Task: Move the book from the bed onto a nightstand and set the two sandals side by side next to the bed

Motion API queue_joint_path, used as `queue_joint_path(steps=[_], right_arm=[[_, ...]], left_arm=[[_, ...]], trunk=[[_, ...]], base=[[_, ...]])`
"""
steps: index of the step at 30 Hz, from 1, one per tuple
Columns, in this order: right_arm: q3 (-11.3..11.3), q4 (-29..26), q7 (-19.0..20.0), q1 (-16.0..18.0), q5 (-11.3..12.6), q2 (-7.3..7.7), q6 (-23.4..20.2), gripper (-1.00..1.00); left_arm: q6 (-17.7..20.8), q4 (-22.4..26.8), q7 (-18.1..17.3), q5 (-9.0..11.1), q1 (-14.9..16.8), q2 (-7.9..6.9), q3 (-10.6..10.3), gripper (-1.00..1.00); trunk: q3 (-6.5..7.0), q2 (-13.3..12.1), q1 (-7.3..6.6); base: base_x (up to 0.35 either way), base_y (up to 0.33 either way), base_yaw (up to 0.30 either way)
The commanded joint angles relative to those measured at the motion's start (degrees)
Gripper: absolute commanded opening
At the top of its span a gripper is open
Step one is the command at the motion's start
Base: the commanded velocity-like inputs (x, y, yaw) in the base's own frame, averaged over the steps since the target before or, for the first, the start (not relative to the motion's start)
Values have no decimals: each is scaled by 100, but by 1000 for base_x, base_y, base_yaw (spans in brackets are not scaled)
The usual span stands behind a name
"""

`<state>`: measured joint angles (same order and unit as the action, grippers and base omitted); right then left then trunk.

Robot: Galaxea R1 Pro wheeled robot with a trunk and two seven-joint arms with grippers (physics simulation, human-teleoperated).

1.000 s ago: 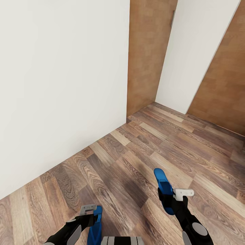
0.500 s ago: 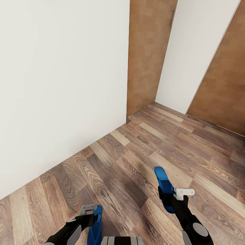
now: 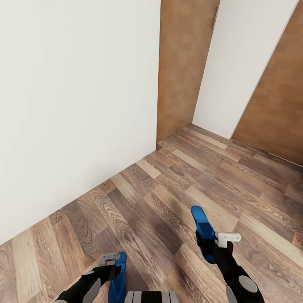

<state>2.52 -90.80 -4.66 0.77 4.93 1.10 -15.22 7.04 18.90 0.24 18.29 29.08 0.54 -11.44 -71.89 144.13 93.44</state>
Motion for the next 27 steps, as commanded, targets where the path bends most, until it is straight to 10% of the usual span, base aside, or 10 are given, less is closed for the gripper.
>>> queue_joint_path(steps=[1,27], right_arm=[[17,-8,-52,2,52,9,-25,-100],[55,-8,-35,318,44,47,-17,-100]], left_arm=[[25,8,3,43,1,-3,-25,100],[25,8,-6,43,1,-2,-25,100]], trunk=[[-4,2,-1],[-181,12,20]], base=[[0,0,0],[0,0,0]])
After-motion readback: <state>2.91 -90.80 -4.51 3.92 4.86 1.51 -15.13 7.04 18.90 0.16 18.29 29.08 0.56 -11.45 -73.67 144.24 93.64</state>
